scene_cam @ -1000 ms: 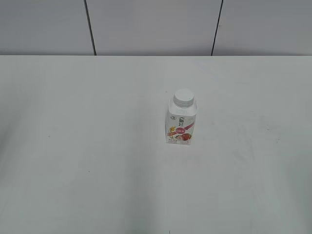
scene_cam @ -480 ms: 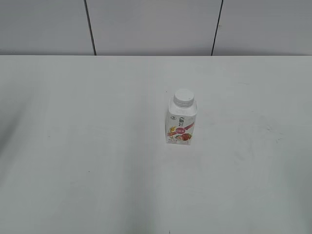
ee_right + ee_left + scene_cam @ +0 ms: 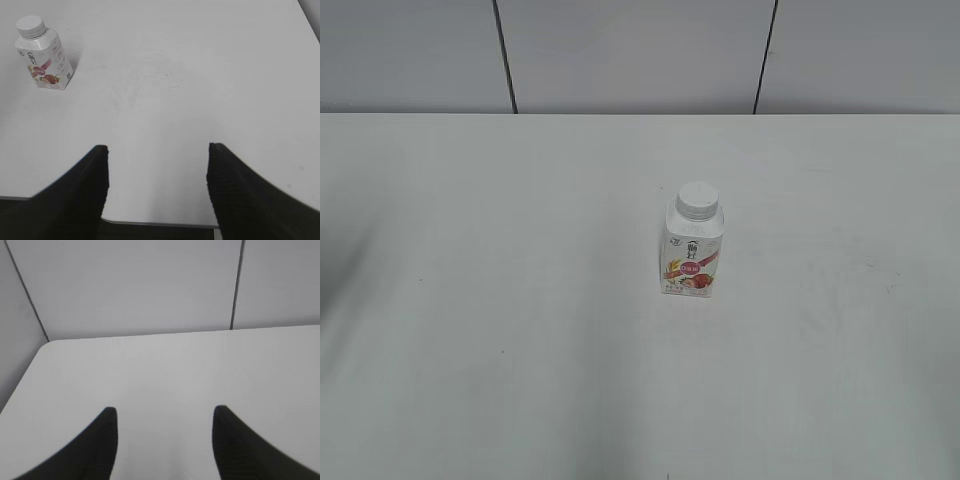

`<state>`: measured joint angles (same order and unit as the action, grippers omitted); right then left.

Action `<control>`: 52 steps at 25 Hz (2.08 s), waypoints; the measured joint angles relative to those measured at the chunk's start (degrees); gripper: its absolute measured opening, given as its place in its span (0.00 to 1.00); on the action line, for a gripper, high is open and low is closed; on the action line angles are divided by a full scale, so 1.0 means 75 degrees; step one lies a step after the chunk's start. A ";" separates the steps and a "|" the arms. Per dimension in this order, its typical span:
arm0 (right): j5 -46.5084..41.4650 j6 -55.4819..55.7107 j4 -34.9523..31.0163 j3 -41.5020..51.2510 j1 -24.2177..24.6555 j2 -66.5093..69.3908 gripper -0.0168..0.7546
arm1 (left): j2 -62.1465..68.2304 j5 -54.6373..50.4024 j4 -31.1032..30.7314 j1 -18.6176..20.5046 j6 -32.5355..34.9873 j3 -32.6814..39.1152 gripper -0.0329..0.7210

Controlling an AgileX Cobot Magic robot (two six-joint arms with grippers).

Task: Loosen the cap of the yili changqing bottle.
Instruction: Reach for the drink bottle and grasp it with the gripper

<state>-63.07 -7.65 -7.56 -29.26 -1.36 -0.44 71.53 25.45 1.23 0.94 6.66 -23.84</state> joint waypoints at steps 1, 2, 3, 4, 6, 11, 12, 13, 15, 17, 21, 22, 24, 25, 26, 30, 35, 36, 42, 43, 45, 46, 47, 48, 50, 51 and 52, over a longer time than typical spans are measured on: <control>0.0000 0.0000 0.0000 0.0000 0.0000 0.0000 0.66 | 0.0129 0.0237 -0.0284 0.0000 0.0000 0.0000 0.56; 0.0000 0.0000 0.0000 0.0000 0.0000 0.0000 0.66 | 0.0293 0.0474 -0.0542 0.0000 0.0000 0.0000 0.56; 0.0000 0.0000 0.0000 0.0000 0.0000 0.0000 0.66 | 0.0473 0.0797 -0.0759 0.0000 -0.0018 0.0000 0.56; 0.0000 0.0000 0.0000 0.0000 0.0000 0.0000 0.66 | 0.0640 0.1115 -0.0993 0.0000 -0.0070 0.0000 0.56; 0.0000 0.0000 0.0000 0.0000 0.0000 0.0000 0.66 | 0.1087 0.1626 -0.1503 0.0000 -0.0404 0.0000 0.56; 0.0000 0.0000 0.0000 0.0000 0.0000 0.0000 0.66 | 0.2291 0.3263 -0.3091 0.0008 -0.1348 -0.0007 0.56; 0.0000 0.0000 0.0000 0.0000 0.0000 0.0000 0.66 | 0.2483 0.3505 -0.3328 0.0008 -0.1494 -0.0007 0.56; 0.0000 0.0000 0.0000 0.0000 0.0000 0.0000 0.66 | 0.2706 0.3745 -0.3499 0.0008 -0.1587 -0.0007 0.56; 0.0000 0.0000 0.0000 0.0000 0.0000 0.0000 0.66 | 0.3075 0.4127 -0.3721 0.0008 -0.1691 -0.0007 0.56; 0.0000 0.0000 0.0000 0.0000 0.0000 0.0000 0.66 | 0.3413 0.4300 -0.3895 0.0008 -0.1873 -0.0024 0.56; 0.0000 0.0000 -0.0031 0.0000 0.0000 0.0000 0.66 | 0.4026 0.4372 -0.4925 0.0008 -0.2242 -0.0363 0.56; 0.0000 0.0000 -0.0031 0.0000 0.0000 0.0000 0.66 | 0.4155 0.4388 -0.5343 0.0008 -0.2315 -0.0525 0.56; 0.0000 0.0000 -0.0031 0.0000 0.0000 0.0000 0.66 | 0.4482 0.4470 -0.6005 0.0008 -0.2430 -0.0837 0.57; 0.0000 0.0000 -0.0031 0.0000 0.0000 0.0000 0.66 | 0.4651 0.4546 -0.6301 0.0008 -0.2451 -0.1004 0.59; 0.0000 0.0000 -0.0031 0.0000 0.0000 0.0000 0.66 | 0.4793 0.4641 -0.6590 0.0008 -0.2466 -0.1171 0.62; 0.0006 0.0000 -0.0031 0.0000 0.0000 0.0000 0.66 | 0.5407 0.5051 -0.7721 -0.0022 -0.2473 -0.1774 0.77; 0.0006 0.0000 -0.0031 0.0000 0.0000 0.0000 0.66 | 0.6036 0.5279 -0.8447 -0.0235 -0.3063 -0.2440 0.82; 0.0006 0.0000 -0.0031 0.0000 0.0000 0.0000 0.66 | 0.6145 0.5347 -0.8564 -0.0257 -0.3303 -0.2573 0.82; 0.0006 0.0000 -0.0035 0.0000 0.0000 0.0000 0.66 | 0.6658 0.5413 -0.9386 -0.0497 -0.4090 -0.3271 0.82; 0.0006 0.0000 -0.0035 0.0000 0.0000 0.0000 0.66 | 0.6737 0.5428 -0.9468 -0.0564 -0.4118 -0.3361 0.82; 0.0006 0.0000 -0.0035 0.0000 0.0000 0.0000 0.66 | 0.6865 0.5428 -0.9596 -0.0748 -0.4142 -0.3512 0.82; 0.0006 0.0000 -0.0035 0.0000 0.0000 0.0000 0.66 | 0.6918 0.5420 -0.9624 -0.0830 -0.4145 -0.3594 0.82; 0.0006 0.0000 -0.0035 0.0000 0.0000 0.0000 0.66 | 0.6961 0.5404 -0.9655 -0.0917 -0.4145 -0.3682 0.82; 0.0006 0.0000 -0.0041 0.0000 0.0000 0.0000 0.66 | 0.7008 0.5404 -0.9691 -0.0996 -0.4145 -0.3782 0.82; 0.0006 0.0000 -0.0068 0.0007 0.0000 0.0000 0.66 | 0.7104 0.5411 -0.9804 -0.1126 -0.4162 -0.3997 0.82; 0.0006 0.0000 -0.0086 0.0007 0.0000 0.0000 0.66 | 0.7142 0.5412 -0.9853 -0.1198 -0.4166 -0.4122 0.82; 0.0006 0.0000 -0.0094 0.0007 0.0000 0.0000 0.66 | 0.7201 0.5420 -0.9869 -0.1279 -0.4176 -0.4239 0.82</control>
<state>-63.02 -7.65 -8.27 -29.21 -1.36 -0.44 125.54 66.10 -72.78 -8.65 -24.66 -55.63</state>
